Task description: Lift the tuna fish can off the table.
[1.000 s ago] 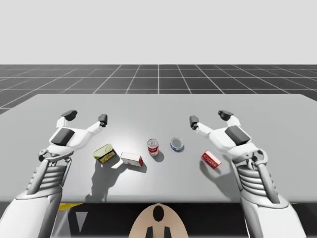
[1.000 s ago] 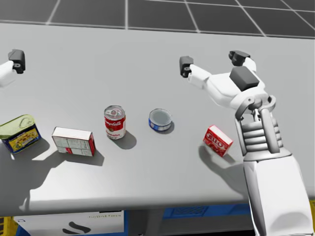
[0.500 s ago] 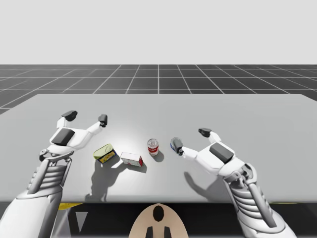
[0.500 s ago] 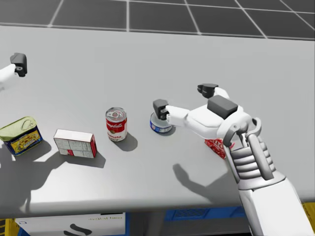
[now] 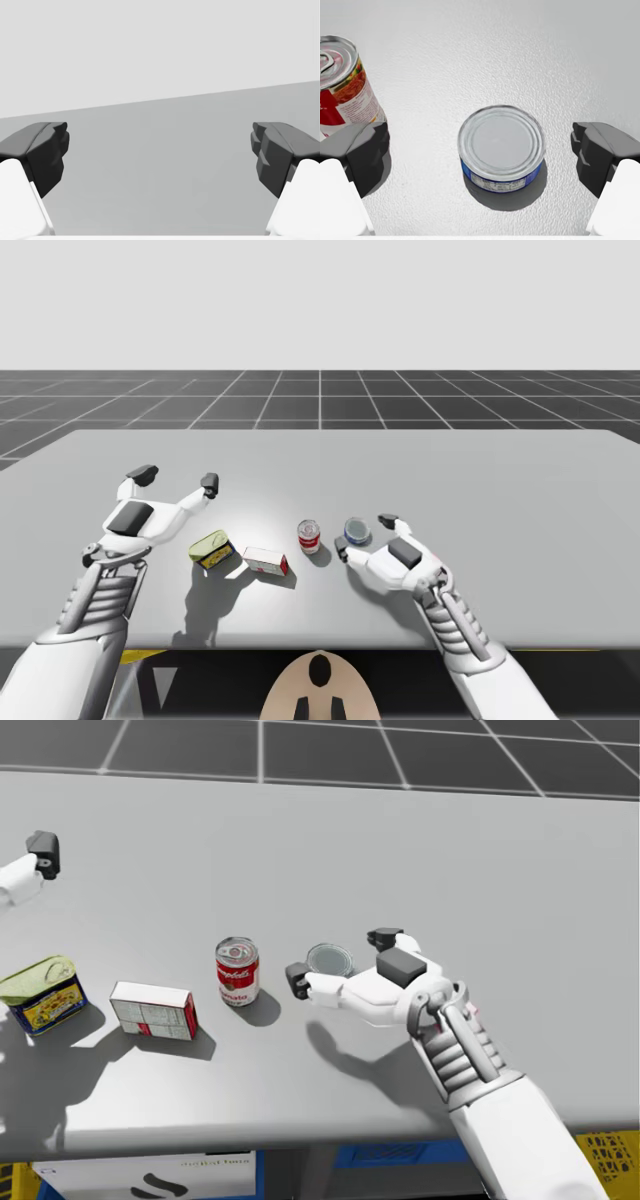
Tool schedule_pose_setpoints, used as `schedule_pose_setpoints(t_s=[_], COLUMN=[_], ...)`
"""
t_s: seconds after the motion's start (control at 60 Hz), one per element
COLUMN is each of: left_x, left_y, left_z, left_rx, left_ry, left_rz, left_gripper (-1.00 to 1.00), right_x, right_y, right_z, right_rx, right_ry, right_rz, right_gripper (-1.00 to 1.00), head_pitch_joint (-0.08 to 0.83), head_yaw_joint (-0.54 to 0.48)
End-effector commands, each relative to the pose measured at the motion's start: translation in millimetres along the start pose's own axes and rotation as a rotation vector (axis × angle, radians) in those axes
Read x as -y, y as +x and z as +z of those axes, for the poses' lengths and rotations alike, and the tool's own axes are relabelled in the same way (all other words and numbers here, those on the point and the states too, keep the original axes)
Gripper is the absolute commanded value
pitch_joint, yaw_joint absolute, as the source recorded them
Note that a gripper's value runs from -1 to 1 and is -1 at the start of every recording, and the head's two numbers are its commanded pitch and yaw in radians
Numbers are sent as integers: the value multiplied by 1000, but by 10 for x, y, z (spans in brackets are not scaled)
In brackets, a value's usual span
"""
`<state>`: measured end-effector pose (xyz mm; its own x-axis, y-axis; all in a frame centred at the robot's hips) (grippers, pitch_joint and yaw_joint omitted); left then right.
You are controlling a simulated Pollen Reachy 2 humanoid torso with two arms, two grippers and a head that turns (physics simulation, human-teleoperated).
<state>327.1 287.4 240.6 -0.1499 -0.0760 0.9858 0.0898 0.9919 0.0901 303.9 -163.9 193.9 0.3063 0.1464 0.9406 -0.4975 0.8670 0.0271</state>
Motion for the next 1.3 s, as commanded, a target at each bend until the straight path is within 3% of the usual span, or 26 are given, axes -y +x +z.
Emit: schedule_pose_setpoints(t_s=[0.017,0.383,0.717,0.75,0.767,0.783,0.817,1.05,1.3], left_x=[7,3,3,3,3,4,4,13,18], left_y=[-1,4,8,9,10,10,11,16,17], left_z=[6,12,12,13,13,13,13,10,12], left_rx=[-2,-1,-1,-1,0,0,0,3,1], left_ry=[1,3,5,5,5,5,5,1,7], left_rz=[-1,0,0,0,0,0,0,-3,-5], left_gripper=[-1000,-1000,-1000,-1000,-1000,-1000,-1000,-1000,-1000], right_x=[-88,-109,-97,-103,-107,-101,-106,-95,-89], right_y=[-67,-161,-228,-237,-247,-244,-240,-286,-320], right_z=[-229,-515,-568,-557,-549,-549,-531,-535,-544], right_rx=[-12,-60,-87,-85,-88,-99,-107,-140,-148], right_ry=[7,-14,-3,-14,-40,-33,-34,-46,-41], right_rz=[-19,16,30,47,65,53,40,22,25], right_gripper=[-1000,-1000,-972,-927,615,823,1000,1000,1000], head_pitch_joint=[659,663,662,662,662,661,661,640,445], head_yaw_joint=[-126,-122,-123,-123,-122,-122,-121,-124,-115])
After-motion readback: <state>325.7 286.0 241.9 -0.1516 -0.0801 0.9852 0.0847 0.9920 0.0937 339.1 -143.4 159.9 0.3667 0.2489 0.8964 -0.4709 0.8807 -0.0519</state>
